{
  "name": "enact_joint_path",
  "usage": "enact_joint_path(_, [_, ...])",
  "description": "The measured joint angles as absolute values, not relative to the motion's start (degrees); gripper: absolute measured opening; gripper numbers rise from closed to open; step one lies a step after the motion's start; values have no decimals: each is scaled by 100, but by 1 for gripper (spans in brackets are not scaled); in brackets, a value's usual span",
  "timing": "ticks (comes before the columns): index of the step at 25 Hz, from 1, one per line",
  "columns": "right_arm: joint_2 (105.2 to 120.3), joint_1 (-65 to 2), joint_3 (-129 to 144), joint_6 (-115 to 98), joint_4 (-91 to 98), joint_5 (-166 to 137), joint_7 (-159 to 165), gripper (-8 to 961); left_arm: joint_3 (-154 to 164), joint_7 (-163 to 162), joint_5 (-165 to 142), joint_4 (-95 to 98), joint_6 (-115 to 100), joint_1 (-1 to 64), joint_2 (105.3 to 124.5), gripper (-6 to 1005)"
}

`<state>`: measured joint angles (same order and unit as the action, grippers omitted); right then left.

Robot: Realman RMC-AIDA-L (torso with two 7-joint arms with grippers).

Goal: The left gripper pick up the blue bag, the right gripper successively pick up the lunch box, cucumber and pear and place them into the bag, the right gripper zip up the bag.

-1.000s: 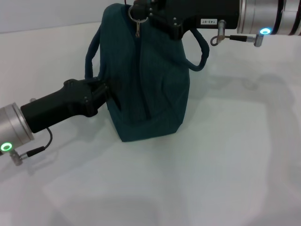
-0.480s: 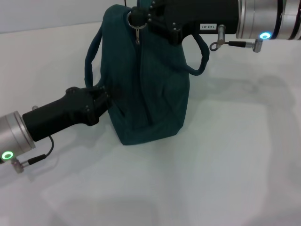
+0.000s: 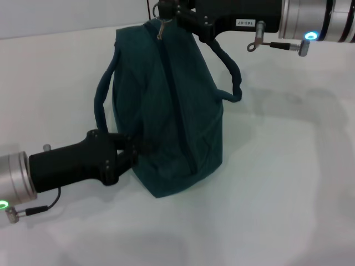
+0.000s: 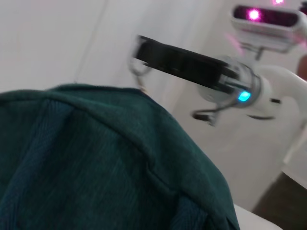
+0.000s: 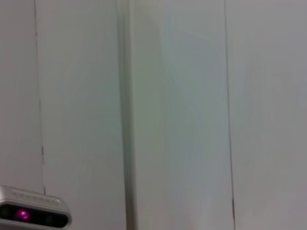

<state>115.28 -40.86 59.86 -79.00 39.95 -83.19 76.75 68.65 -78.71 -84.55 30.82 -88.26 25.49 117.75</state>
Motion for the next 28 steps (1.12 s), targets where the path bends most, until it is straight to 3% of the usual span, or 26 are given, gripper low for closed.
enact_joint_path(18, [11539, -4046, 6003, -7391, 3920, -8336, 7506, 121, 6864, -7705, -8948, 3139, -9973, 2684, 11544, 54])
enact_joint_path(28, [11540, -4068, 5974, -7043, 3757, -8315, 7228, 125, 6840, -7694, -9017, 3137, -9977, 2696, 11547, 63])
